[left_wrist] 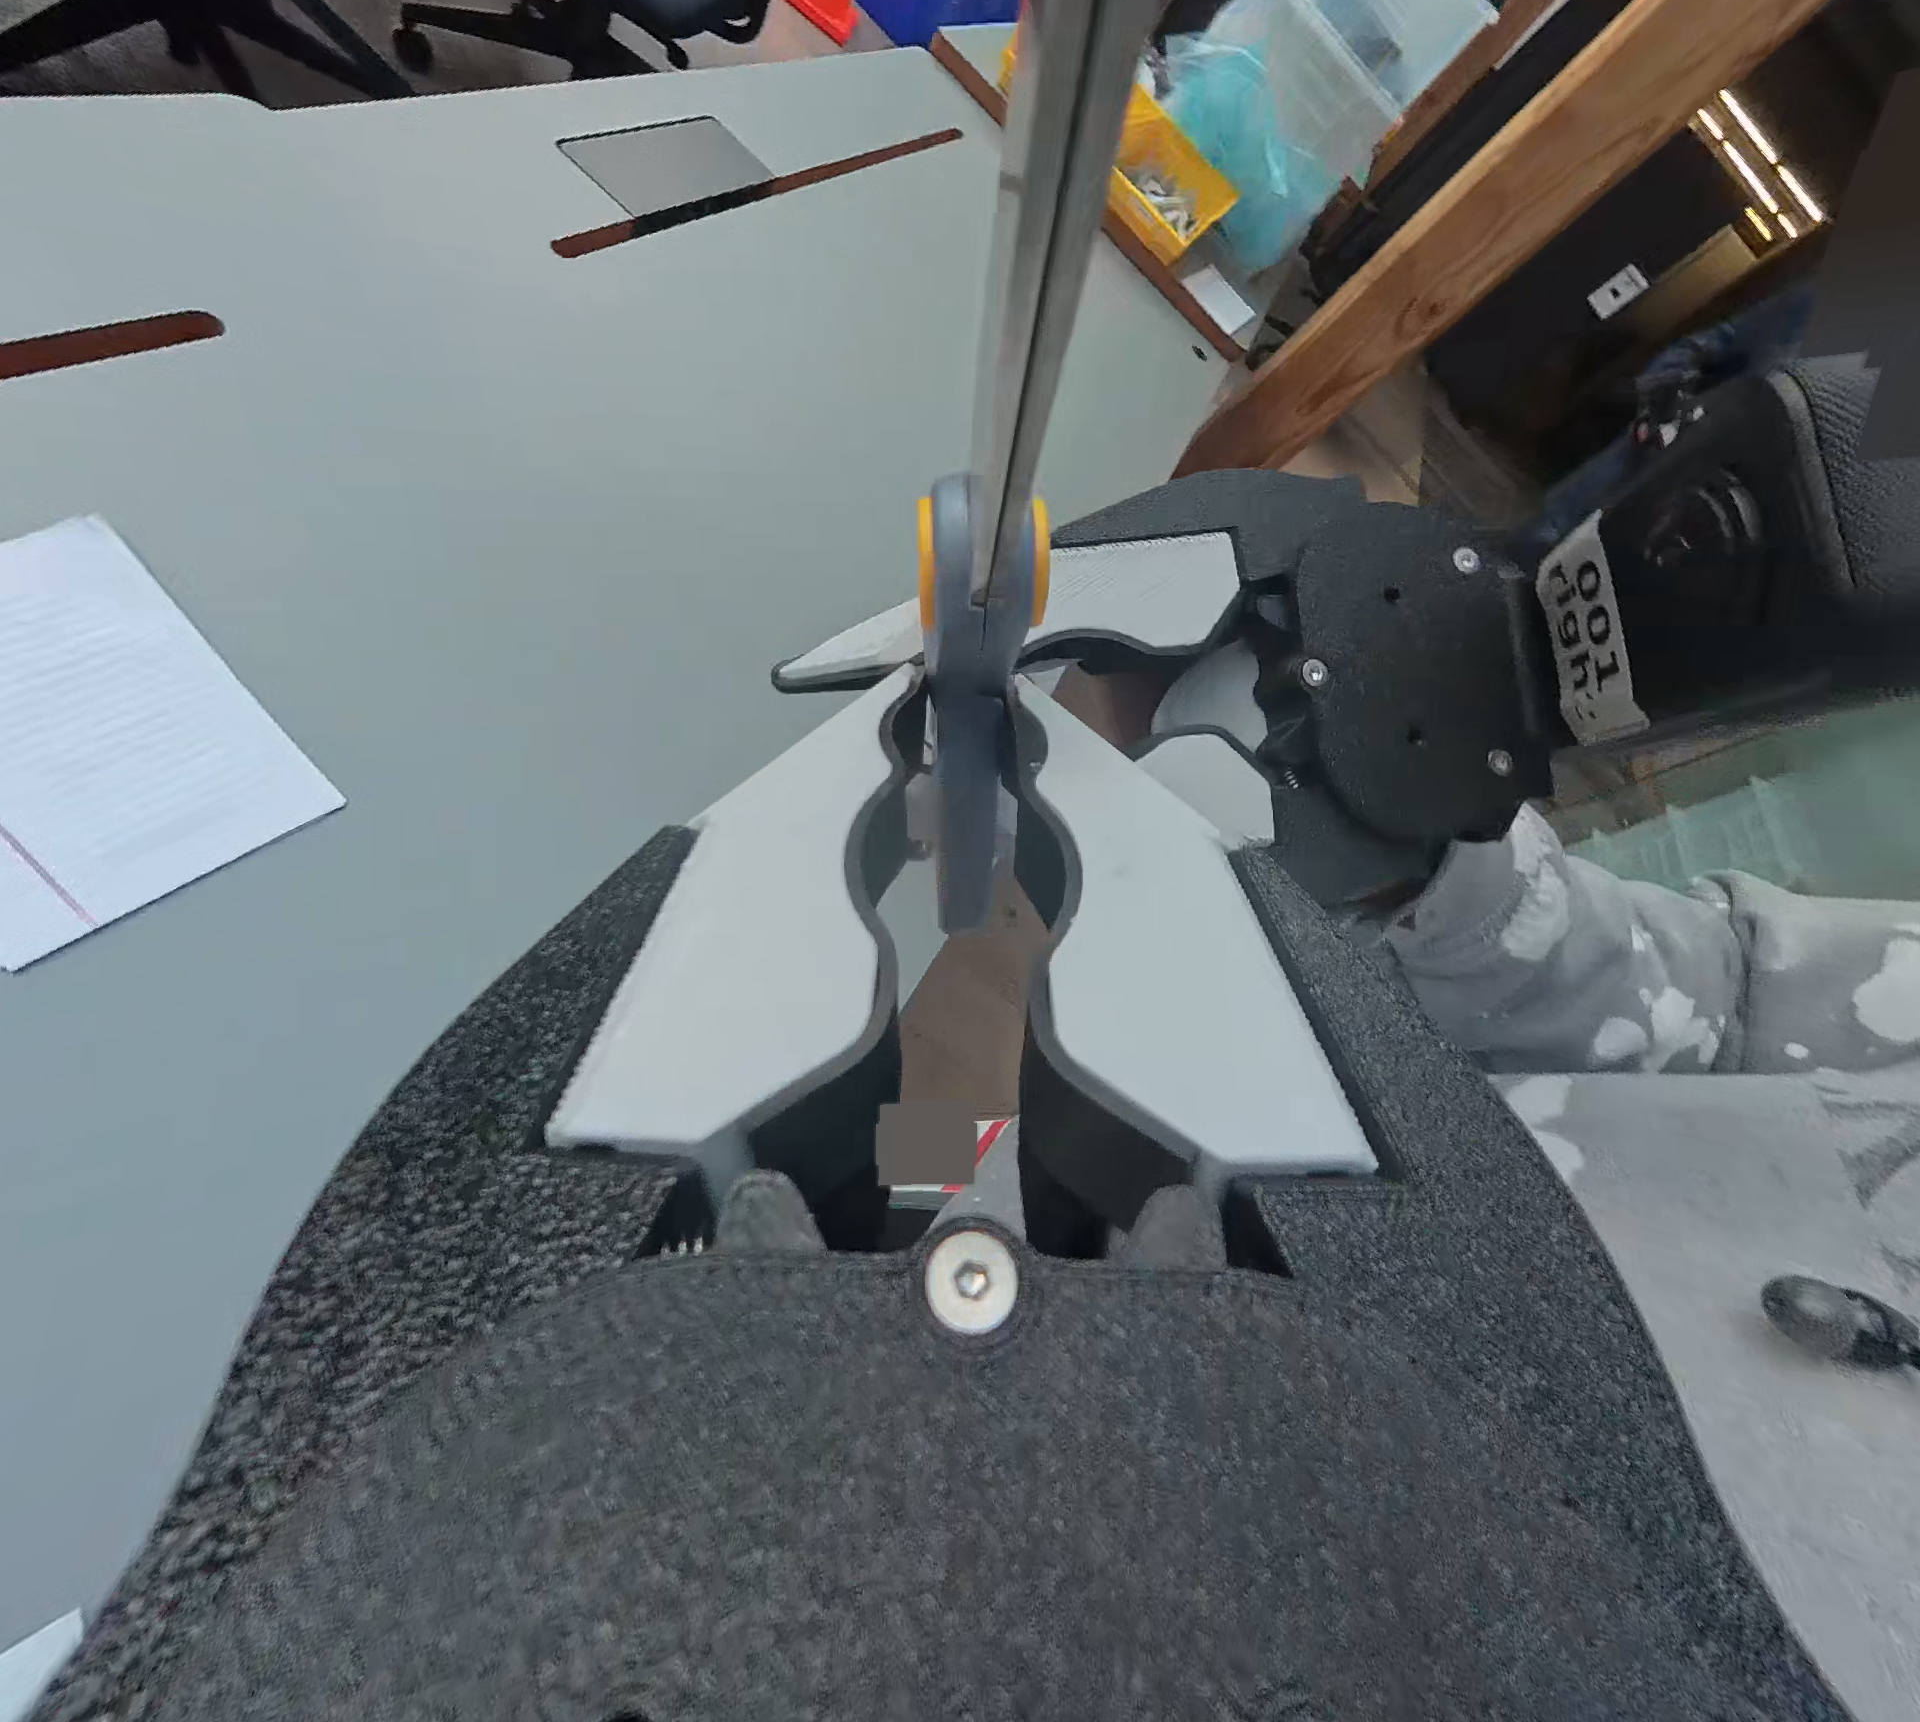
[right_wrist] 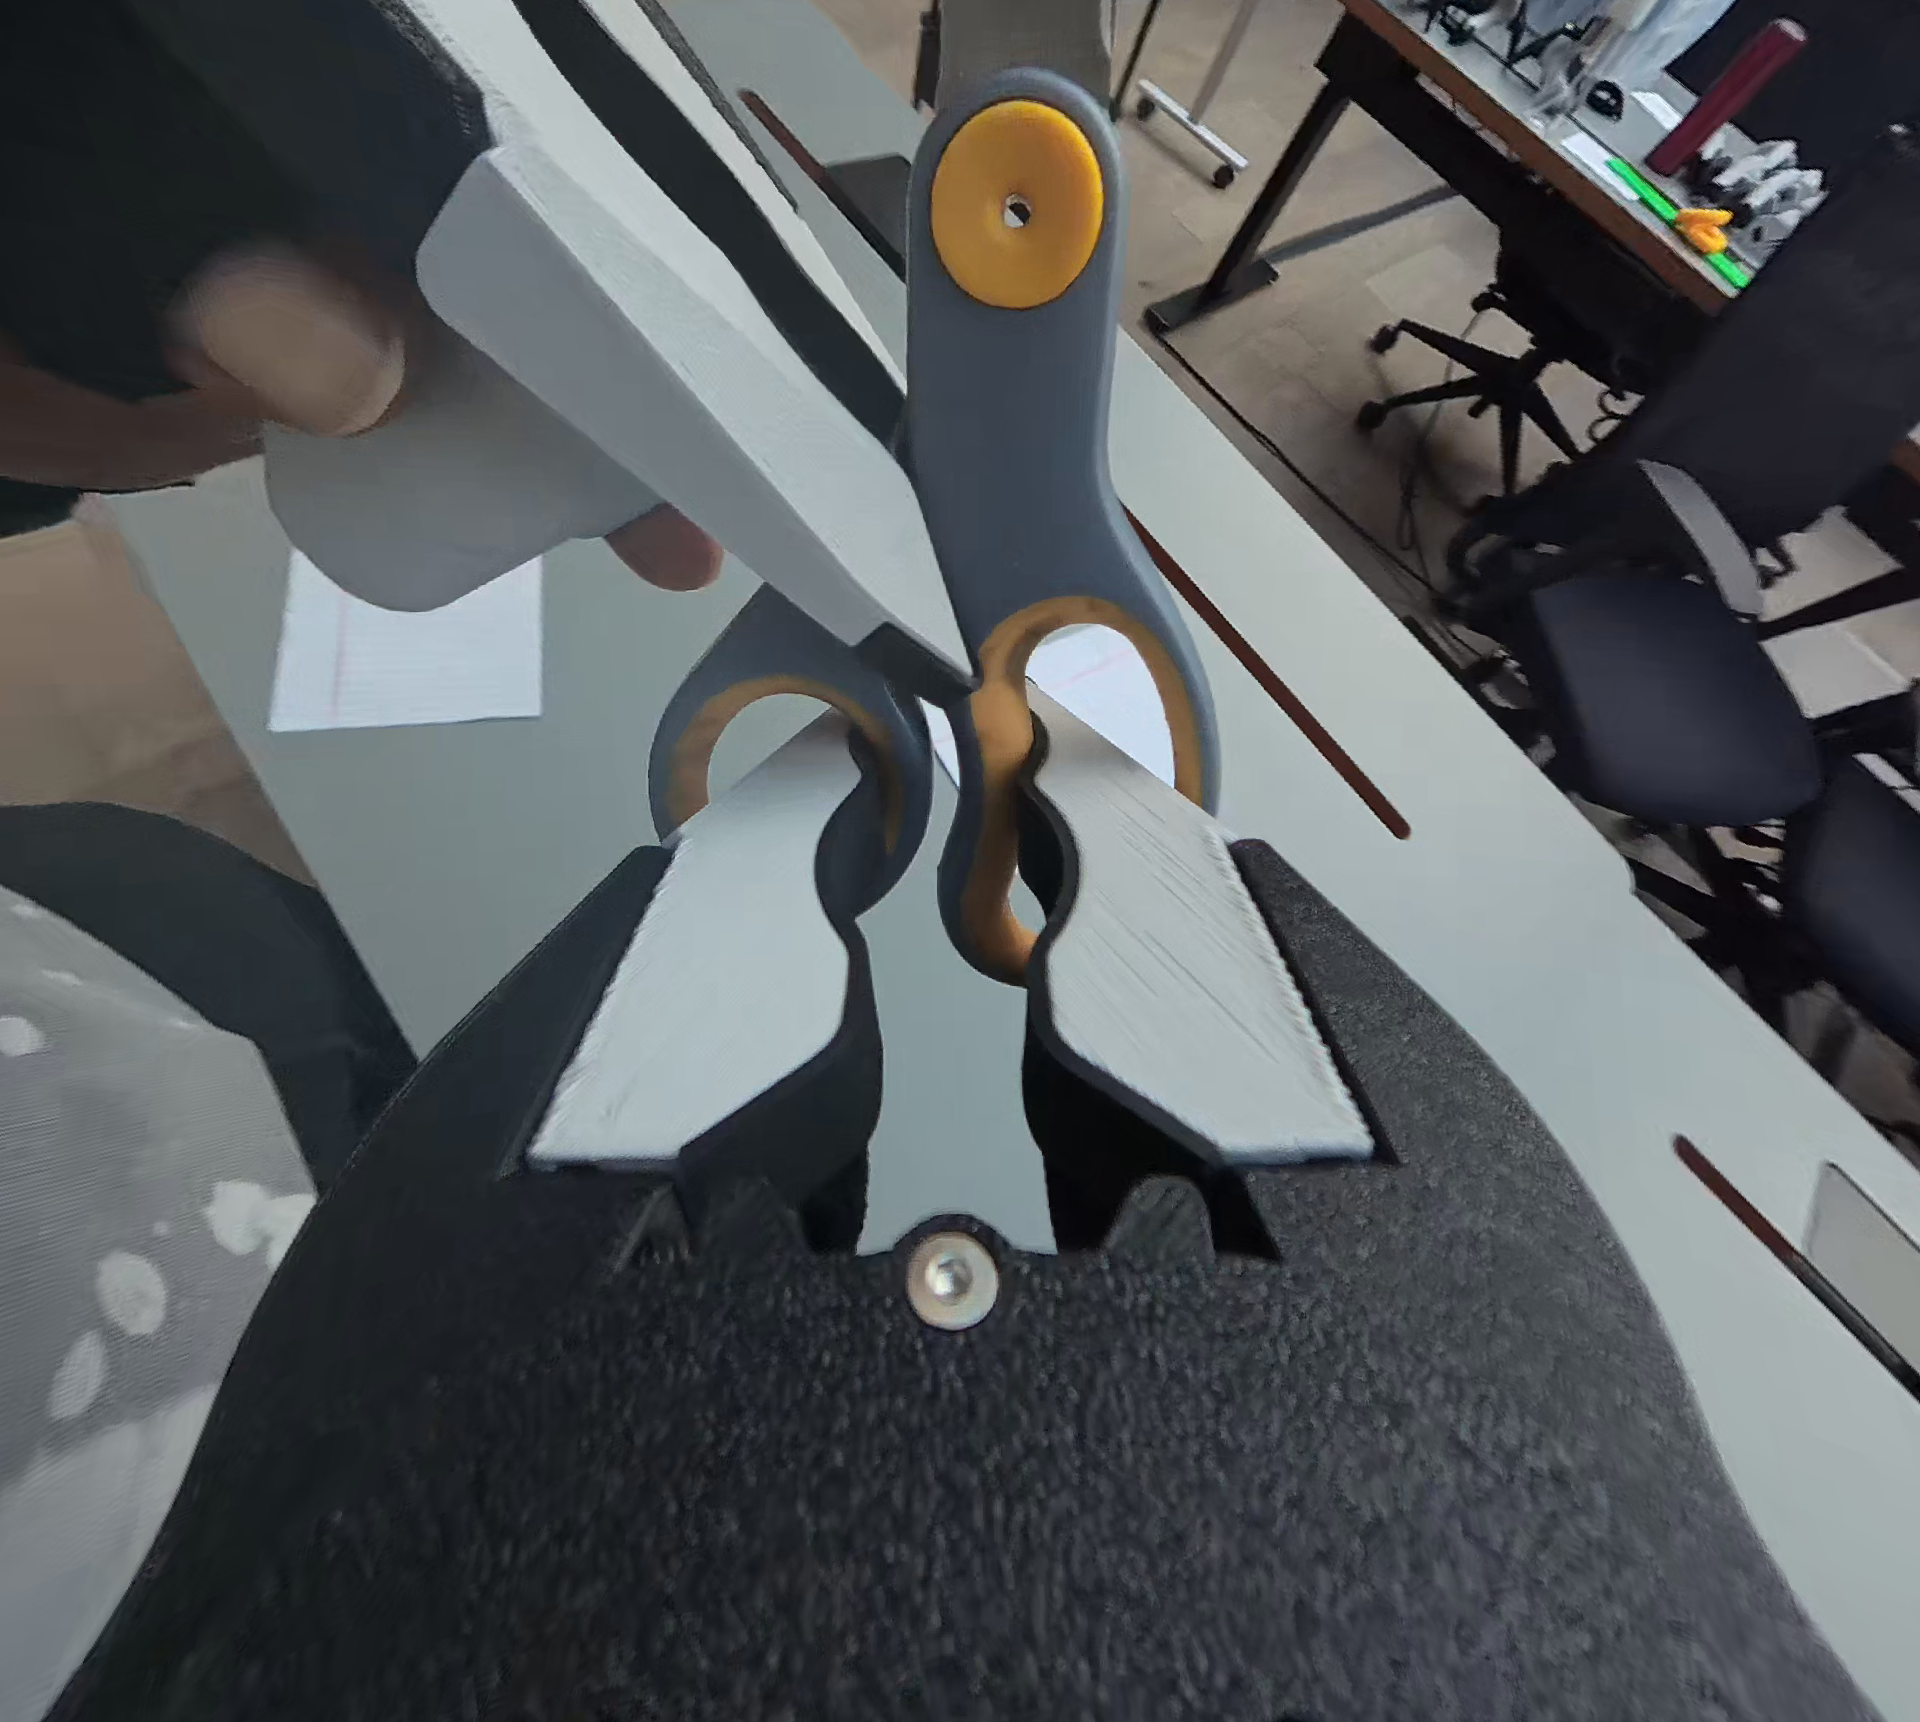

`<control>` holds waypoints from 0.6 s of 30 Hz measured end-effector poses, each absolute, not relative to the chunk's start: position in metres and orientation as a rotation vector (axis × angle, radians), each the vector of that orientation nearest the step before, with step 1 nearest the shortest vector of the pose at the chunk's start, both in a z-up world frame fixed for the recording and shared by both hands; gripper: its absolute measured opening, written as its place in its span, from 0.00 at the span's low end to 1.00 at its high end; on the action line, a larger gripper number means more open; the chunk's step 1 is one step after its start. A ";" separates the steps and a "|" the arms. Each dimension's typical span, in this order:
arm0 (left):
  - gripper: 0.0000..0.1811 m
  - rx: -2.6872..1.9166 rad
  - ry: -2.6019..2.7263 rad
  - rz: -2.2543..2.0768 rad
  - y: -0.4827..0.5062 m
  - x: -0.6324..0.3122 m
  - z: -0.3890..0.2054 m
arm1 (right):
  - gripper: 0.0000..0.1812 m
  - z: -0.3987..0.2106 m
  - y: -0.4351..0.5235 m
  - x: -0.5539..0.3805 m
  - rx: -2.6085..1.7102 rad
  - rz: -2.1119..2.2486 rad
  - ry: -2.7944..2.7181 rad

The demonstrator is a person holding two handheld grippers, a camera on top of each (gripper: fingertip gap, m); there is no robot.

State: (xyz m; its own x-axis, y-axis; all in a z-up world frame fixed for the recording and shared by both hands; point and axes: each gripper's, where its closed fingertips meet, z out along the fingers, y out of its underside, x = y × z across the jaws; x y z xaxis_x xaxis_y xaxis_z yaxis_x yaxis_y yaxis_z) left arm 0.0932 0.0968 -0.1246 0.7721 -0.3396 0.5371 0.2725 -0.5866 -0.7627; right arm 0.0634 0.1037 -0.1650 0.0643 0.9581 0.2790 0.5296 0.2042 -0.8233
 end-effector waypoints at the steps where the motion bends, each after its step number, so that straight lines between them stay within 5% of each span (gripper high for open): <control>1: 0.07 -2.029 -0.011 -0.833 0.099 0.090 -0.132 | 0.10 -0.173 0.108 0.062 -1.447 0.534 -1.592; 10: 0.08 -1.942 -0.486 -1.113 0.106 0.076 -0.173 | 0.15 -0.209 0.131 0.039 -1.327 0.269 -1.485; 18: 0.09 -2.041 -0.358 -0.839 0.113 0.055 -0.170 | 0.14 -0.208 0.131 0.015 -1.434 0.452 -1.415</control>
